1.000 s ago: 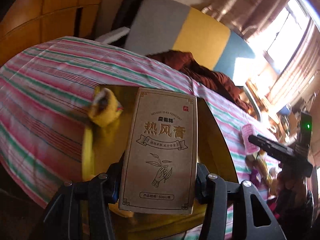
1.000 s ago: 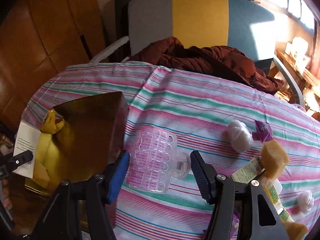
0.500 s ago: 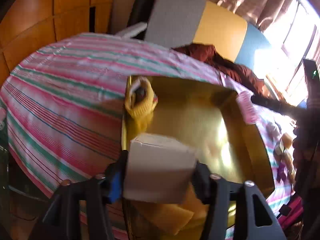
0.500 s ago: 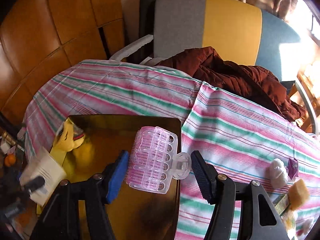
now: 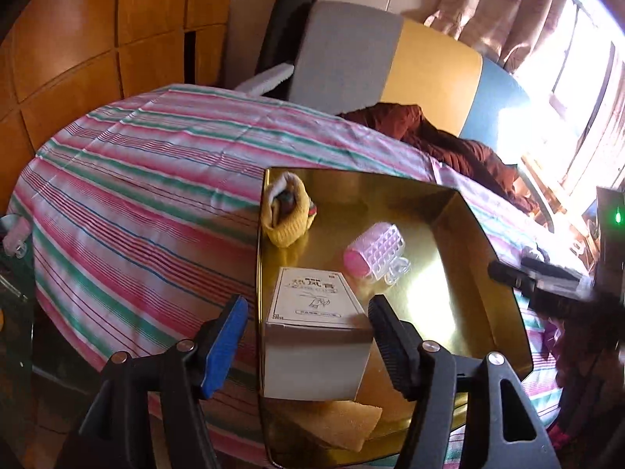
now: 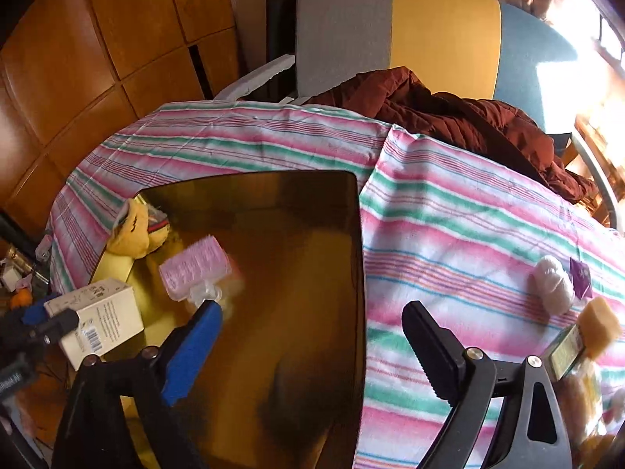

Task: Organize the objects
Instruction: 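Lower the box into the tray with the left tool while the right tool drops the roller there, then move the open left tool to the purple snack packet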

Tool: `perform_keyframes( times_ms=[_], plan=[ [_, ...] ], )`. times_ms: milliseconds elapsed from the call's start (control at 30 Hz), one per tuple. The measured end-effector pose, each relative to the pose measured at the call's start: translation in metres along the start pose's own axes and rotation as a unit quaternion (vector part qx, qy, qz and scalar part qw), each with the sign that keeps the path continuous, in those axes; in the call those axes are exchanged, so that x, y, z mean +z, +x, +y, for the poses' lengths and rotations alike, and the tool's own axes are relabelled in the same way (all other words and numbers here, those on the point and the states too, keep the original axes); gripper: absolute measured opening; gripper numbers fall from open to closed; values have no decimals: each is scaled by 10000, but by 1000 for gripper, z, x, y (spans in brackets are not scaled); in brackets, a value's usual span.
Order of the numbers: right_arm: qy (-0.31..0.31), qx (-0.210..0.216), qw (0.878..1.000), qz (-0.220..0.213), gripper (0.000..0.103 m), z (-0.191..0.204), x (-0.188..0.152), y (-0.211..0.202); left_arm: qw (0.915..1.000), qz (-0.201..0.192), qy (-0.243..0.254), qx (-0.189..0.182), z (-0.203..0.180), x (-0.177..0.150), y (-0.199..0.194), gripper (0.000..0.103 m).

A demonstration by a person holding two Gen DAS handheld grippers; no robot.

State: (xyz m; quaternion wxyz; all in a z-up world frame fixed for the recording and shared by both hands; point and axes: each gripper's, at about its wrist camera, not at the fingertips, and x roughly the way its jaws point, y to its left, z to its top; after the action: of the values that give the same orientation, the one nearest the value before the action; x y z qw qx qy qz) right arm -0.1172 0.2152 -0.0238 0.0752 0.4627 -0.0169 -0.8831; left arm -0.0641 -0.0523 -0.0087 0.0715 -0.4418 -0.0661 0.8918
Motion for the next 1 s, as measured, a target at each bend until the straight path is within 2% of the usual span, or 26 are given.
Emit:
perform_keyframes(
  times_ms=[167,333,467,667,1000],
  plan=[
    [-171,40,9997,-142,103,17,-15,-12,9998,-166,42,-96,-9,4,-15,71],
    [-416,-38,9984,-369,103,35,-27,-28,9984,-358,419,-151,-36,5,-30,71],
    [-483,-104,9976,-476,103,40,-34,-38,9975,-327,598,-176,-54,1,-30,71],
    [-379,-311,9969,-614,103,33,-45,-50,9970,-266,701,-163,-68,-6,-28,73],
    [-156,-593,9953,-746,103,5,-60,-67,9933,-414,1077,-62,-88,-15,-35,80]
  ],
)
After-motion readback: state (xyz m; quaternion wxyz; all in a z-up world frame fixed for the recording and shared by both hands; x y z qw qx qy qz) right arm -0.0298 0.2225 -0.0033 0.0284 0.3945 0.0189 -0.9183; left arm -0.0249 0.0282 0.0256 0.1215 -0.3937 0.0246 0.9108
